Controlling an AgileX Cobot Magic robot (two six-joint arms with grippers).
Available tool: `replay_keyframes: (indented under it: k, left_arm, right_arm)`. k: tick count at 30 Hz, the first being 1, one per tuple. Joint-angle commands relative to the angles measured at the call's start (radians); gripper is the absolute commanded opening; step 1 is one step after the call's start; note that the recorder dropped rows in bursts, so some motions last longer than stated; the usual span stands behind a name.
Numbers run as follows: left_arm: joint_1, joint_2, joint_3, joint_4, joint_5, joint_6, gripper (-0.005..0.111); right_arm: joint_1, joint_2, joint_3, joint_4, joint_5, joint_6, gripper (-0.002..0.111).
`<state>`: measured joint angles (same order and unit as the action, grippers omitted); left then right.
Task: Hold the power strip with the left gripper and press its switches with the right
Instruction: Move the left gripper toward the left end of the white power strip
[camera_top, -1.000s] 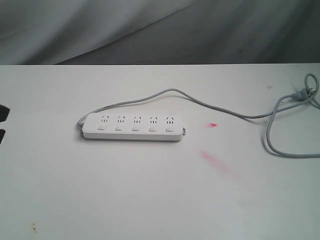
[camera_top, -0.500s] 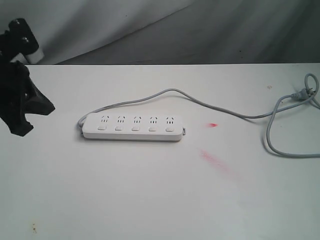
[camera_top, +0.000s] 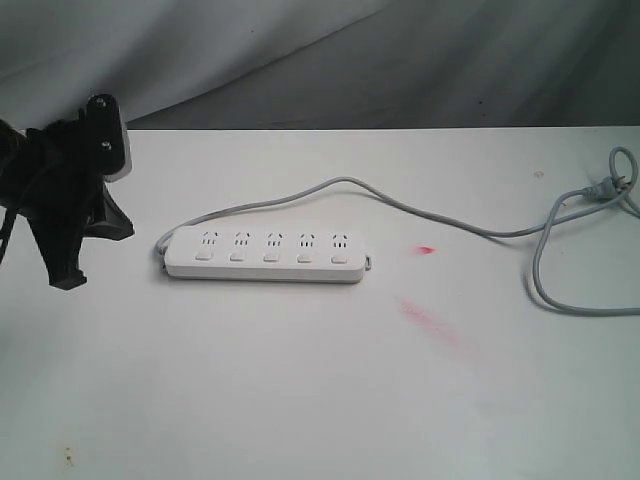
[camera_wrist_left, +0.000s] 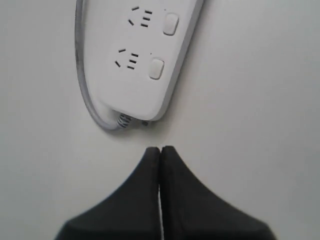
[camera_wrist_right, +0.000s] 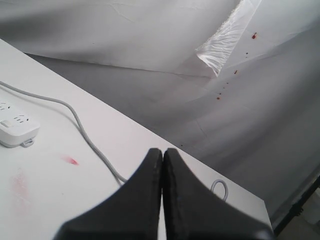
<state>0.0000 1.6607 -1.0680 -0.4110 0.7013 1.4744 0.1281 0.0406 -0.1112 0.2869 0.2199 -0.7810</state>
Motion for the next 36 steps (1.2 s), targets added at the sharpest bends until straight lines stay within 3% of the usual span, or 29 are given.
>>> replay_keyframes:
  k: [1, 3, 5, 11, 13, 20, 23, 28, 32, 36]
  left_arm:
    - [0.000, 0.049, -0.009, -0.068, -0.085, 0.117, 0.000]
    - [0.000, 0.054, -0.009, -0.225, -0.129, 0.318, 0.000]
    - [0.000, 0.054, -0.009, -0.378, -0.116, 0.419, 0.000]
    - [0.001, 0.054, -0.009, -0.409, -0.227, 0.419, 0.003]
    - [0.001, 0.054, -0.009, -0.412, -0.210, 0.419, 0.012]
    - [0.001, 0.067, -0.007, -0.549, -0.042, 0.411, 0.080]
    - [0.001, 0.110, -0.007, -0.601, -0.042, 0.411, 0.100]
    - [0.001, 0.145, -0.007, -0.601, -0.043, 0.428, 0.100]
    - [0.001, 0.185, -0.007, -0.601, -0.009, 0.575, 0.100]
    - [0.053, 0.224, -0.009, -0.689, 0.050, 0.618, 0.100]
  right_arm:
    - [0.001, -0.004, 0.005, -0.004, 0.001, 0.005, 0.000]
    - [0.001, -0.004, 0.005, -0.004, 0.001, 0.005, 0.000]
    - [0.001, -0.004, 0.005, -0.004, 0.001, 0.005, 0.000]
    - [0.001, -0.004, 0.005, -0.004, 0.001, 0.005, 0.000]
    - [0.001, -0.004, 0.005, -0.004, 0.001, 0.005, 0.000]
    - [0.001, -0.004, 0.005, -0.004, 0.001, 0.005, 0.000]
    - [0.001, -0.004, 0.005, -0.004, 0.001, 0.005, 0.000]
    - [0.001, -0.004, 0.005, -0.004, 0.001, 0.005, 0.000]
    - [0.001, -0.004, 0.005, -0.004, 0.001, 0.005, 0.000]
    - [0.001, -0.004, 0.005, -0.004, 0.001, 0.005, 0.000]
